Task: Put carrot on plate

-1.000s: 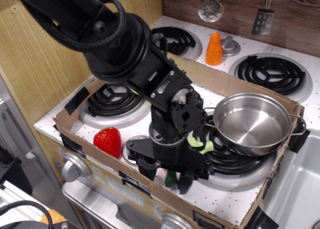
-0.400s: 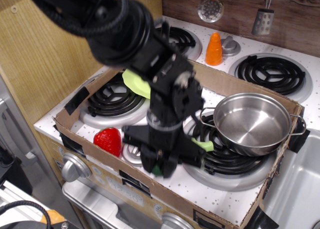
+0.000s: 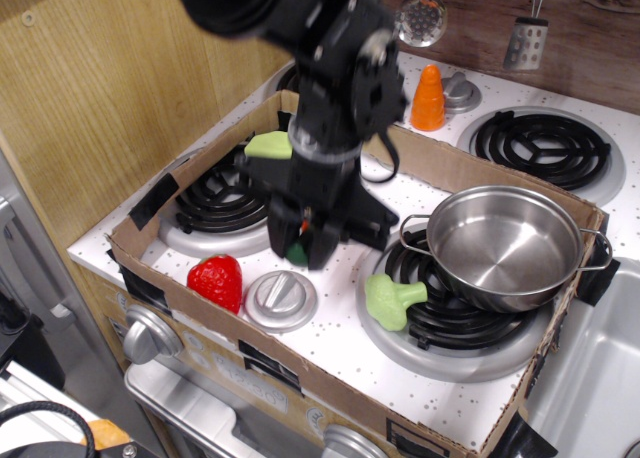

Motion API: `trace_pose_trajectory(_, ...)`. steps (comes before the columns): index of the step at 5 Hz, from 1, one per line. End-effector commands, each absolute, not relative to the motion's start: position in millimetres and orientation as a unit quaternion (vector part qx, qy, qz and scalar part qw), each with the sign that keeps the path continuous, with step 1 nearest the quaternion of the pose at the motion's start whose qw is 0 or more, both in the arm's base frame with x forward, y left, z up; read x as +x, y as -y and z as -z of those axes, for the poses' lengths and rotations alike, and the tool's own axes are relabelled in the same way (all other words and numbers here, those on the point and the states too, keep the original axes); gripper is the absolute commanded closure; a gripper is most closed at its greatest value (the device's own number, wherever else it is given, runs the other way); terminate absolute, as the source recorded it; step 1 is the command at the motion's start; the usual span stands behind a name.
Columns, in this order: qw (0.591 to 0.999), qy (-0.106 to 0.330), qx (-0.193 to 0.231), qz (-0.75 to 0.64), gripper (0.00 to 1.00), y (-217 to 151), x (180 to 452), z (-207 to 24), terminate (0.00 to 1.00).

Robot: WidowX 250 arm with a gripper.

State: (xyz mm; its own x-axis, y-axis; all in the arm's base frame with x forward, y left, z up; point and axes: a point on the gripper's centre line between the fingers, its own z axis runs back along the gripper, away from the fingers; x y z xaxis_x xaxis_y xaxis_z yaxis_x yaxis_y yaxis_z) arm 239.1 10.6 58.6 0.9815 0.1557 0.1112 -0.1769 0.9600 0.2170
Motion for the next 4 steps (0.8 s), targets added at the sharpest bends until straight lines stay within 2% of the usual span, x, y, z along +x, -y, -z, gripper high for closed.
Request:
trace_pose_trajectory(1, 0.99, 0.058, 0.12, -0.056, 1.0, -33.9, 273.5, -91.0, 0.0)
trace_pose_trajectory(2, 0.982, 0.032, 0.078, -0.167, 1.0, -51.5, 287.1, -89.9, 0.0)
trace_pose_trajectory(4, 0.929, 0.028, 0.086, -0.358, 1.0, -59.2, 311.8, -83.7, 0.0)
